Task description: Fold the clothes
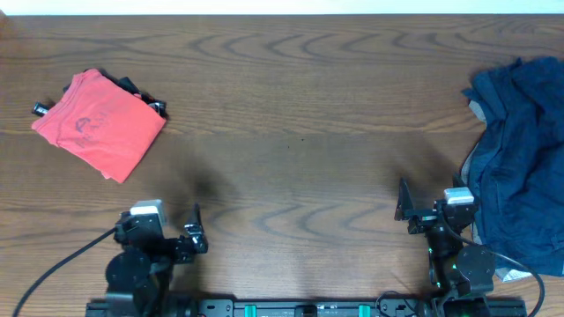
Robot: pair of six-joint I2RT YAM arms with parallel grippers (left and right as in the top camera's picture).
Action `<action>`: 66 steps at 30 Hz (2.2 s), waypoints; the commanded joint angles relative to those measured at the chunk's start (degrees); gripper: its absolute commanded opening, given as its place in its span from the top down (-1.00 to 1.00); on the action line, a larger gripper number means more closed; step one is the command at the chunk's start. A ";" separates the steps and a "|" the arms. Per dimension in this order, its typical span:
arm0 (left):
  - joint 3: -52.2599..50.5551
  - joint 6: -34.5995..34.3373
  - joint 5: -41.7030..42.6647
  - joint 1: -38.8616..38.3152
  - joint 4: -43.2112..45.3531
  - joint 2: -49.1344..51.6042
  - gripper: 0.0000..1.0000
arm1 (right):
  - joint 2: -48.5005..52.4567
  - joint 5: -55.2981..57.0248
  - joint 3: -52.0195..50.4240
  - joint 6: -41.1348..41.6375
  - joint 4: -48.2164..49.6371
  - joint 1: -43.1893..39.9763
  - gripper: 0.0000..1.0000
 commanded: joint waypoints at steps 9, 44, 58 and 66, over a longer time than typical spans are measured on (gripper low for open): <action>-19.67 1.51 -1.31 -0.11 31.85 -3.91 -0.96 | -0.37 -0.61 -0.26 -0.85 -0.07 -0.66 -0.99; -24.96 6.84 -1.25 -0.13 35.93 -3.78 -0.96 | -0.35 -0.63 -0.26 -0.85 -0.07 -0.66 -0.99; -24.96 6.84 -1.25 -0.13 35.93 -3.78 -0.96 | -0.35 -0.63 -0.26 -0.85 -0.07 -0.66 -0.98; -24.96 6.84 -1.25 -0.13 35.93 -3.78 -0.96 | -0.35 -0.63 -0.26 -0.85 -0.07 -0.66 -0.98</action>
